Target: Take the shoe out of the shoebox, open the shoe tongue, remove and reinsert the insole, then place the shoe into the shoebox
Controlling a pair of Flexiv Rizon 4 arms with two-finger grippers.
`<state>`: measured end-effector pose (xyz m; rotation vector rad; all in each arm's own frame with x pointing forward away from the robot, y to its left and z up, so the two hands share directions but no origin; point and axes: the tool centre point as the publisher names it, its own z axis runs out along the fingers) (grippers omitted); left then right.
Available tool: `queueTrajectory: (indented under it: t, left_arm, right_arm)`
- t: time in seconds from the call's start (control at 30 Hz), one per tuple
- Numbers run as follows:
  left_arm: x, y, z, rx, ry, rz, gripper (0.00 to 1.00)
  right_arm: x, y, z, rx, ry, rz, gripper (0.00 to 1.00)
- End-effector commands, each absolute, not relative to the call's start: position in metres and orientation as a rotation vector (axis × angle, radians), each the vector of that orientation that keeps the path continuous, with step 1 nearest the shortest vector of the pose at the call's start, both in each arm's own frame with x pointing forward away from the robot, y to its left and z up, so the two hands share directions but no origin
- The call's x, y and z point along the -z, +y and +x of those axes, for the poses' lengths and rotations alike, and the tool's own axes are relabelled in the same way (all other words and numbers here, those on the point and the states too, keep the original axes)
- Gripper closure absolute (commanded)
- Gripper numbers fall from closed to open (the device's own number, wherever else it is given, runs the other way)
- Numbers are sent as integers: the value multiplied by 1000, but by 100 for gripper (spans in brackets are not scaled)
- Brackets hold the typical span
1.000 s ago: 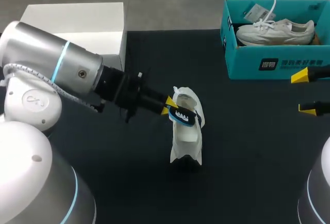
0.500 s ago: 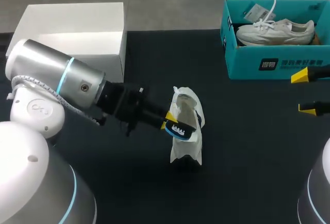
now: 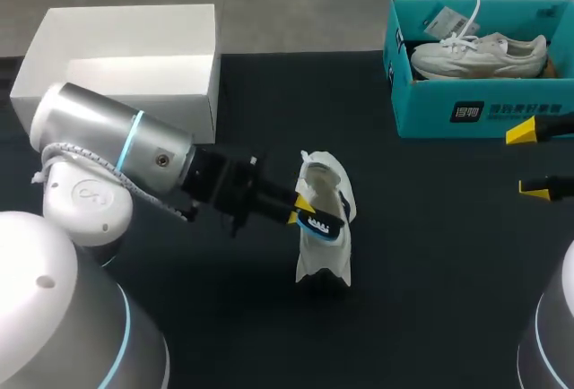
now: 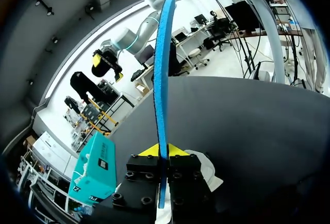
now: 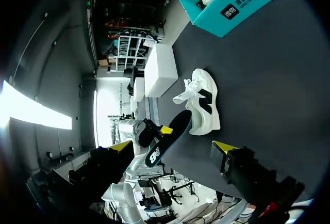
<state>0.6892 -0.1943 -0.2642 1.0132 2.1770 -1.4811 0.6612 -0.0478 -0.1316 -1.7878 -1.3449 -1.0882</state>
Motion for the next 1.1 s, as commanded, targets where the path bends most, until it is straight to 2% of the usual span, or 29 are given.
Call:
queueTrajectory:
  t: [0.03,0.3,0.73,1.1]
  left_arm:
    - [274,-200,694,1475,2190,1011,100]
    - [275,-196,695,1468,2202,994,100]
    - [233,-180,693,1449,2126,986,100]
    - [234,-178,691,1501,2117,973,100]
  right_arm:
    - [131,-48,657,1090,-1343,-1794,0]
    - [131,-48,657,1090,-1343,-1794,0]
    - [131,-48,657,1090,-1343,-1794,0]
    - [131,-48,657,1090,-1343,-1794,0]
